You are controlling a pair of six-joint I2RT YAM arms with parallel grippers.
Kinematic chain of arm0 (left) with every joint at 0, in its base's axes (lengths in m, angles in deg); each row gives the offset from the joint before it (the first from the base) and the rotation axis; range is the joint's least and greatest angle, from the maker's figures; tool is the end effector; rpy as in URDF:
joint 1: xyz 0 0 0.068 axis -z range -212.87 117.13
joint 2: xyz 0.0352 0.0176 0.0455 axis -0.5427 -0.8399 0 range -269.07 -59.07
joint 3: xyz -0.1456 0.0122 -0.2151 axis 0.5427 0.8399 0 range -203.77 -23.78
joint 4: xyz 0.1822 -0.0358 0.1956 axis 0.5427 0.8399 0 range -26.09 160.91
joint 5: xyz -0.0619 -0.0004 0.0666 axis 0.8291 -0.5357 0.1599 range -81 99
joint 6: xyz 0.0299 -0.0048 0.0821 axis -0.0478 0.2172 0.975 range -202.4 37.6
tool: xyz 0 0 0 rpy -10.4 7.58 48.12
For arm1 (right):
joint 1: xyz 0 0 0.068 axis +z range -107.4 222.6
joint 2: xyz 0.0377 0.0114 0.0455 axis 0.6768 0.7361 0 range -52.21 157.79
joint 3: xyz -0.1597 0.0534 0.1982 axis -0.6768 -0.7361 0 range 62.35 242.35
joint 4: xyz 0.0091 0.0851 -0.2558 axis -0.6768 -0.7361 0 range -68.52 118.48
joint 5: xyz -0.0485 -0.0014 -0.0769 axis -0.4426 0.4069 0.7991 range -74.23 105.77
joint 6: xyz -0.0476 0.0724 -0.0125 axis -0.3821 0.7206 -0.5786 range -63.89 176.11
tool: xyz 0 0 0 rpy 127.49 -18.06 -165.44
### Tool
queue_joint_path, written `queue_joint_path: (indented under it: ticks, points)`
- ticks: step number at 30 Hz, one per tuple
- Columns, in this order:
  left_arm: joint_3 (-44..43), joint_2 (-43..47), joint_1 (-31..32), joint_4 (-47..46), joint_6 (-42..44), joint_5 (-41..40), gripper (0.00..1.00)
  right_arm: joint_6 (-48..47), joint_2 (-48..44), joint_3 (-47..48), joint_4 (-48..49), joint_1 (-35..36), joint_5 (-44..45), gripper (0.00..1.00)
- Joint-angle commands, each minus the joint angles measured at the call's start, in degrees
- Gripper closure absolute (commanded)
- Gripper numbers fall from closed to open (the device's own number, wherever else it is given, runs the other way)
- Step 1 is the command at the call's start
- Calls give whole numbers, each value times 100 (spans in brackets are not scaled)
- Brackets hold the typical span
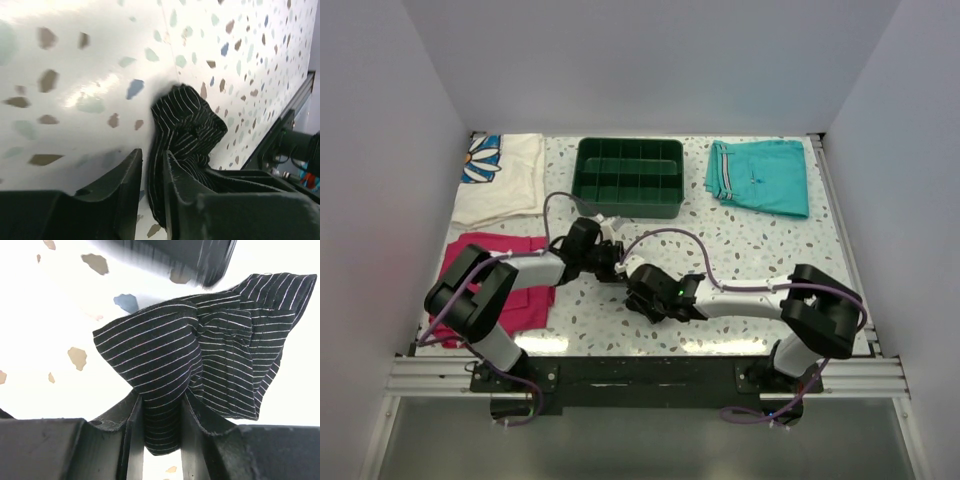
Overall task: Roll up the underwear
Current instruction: Roll the underwear to the center of the board.
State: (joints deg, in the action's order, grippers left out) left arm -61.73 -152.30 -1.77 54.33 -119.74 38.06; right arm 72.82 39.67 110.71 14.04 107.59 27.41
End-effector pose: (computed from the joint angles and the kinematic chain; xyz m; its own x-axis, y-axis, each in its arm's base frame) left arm 0.2606 -0.2012 0.0879 -0.9372 -0.0539 -0.3446 0.2183 0.6799 -0.7000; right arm 0.1550 0.2954 0.1058 -0.5855 -0.5888 -0.5573 -0.7037 0.7104 -0.0112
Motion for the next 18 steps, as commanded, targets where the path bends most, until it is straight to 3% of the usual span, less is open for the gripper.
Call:
queue_joint_path:
  ticks: [1,8,13,18]
  points:
    - [16,594,-375,307,69,-330,69,35,471,-187,-227,84,-794,82]
    - [86,1298,-516,923,-54,-1480,62,-247,638,322,116,58,-1540,81]
    - [349,1869,-525,1406,-185,-2114,60,-151,788,973,81,-144,-2891,82]
    - [587,2203,-552,1495,-317,-2273,58,243,858,913,502,-706,-3851,84]
